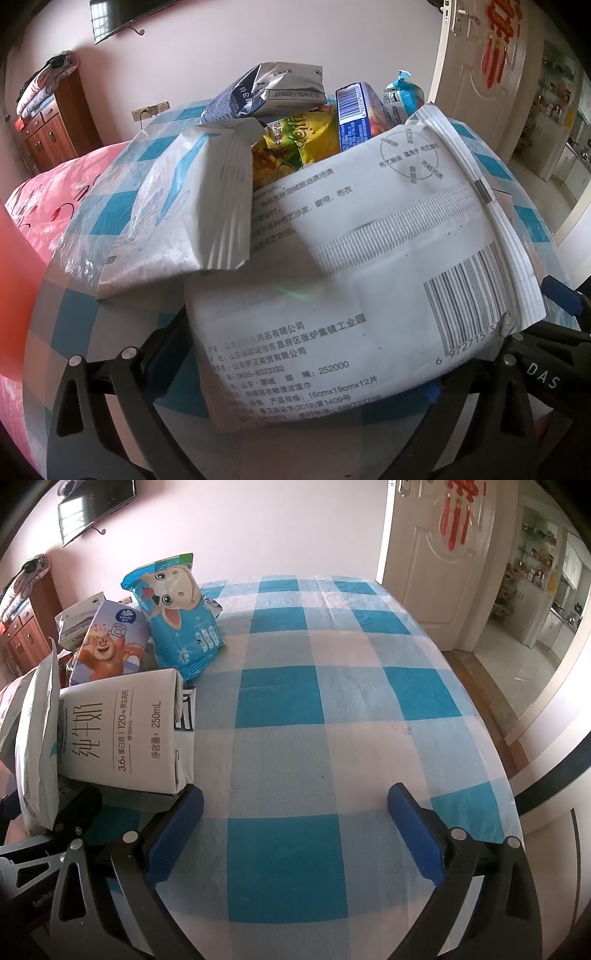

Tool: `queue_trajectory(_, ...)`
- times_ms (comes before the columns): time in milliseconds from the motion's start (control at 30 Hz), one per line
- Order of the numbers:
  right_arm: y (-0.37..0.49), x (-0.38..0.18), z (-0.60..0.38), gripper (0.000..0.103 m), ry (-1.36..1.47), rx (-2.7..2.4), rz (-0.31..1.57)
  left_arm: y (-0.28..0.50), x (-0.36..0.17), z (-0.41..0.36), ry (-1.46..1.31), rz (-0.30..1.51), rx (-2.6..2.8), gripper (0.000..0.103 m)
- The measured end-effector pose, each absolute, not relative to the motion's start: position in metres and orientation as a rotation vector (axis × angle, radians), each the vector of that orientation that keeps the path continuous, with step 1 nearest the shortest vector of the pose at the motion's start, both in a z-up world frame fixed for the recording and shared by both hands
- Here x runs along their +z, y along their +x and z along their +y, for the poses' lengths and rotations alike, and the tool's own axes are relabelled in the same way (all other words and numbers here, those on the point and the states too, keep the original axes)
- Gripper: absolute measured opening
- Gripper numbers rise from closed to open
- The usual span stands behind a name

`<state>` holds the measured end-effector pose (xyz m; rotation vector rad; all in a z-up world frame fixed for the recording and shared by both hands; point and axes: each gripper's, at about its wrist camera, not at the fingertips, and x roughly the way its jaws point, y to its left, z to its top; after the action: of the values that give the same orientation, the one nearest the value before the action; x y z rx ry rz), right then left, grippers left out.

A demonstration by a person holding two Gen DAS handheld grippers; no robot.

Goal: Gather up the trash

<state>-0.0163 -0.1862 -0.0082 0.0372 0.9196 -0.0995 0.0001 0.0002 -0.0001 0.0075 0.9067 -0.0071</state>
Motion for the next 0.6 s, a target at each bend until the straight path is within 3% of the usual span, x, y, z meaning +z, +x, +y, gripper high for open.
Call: queue_trajectory(600,-0.056,-0.006,-0.185,0.098,0.023,-0.062,0.928,-0.027,0.0,0.001,0.015,0.909,-0.023,0.099)
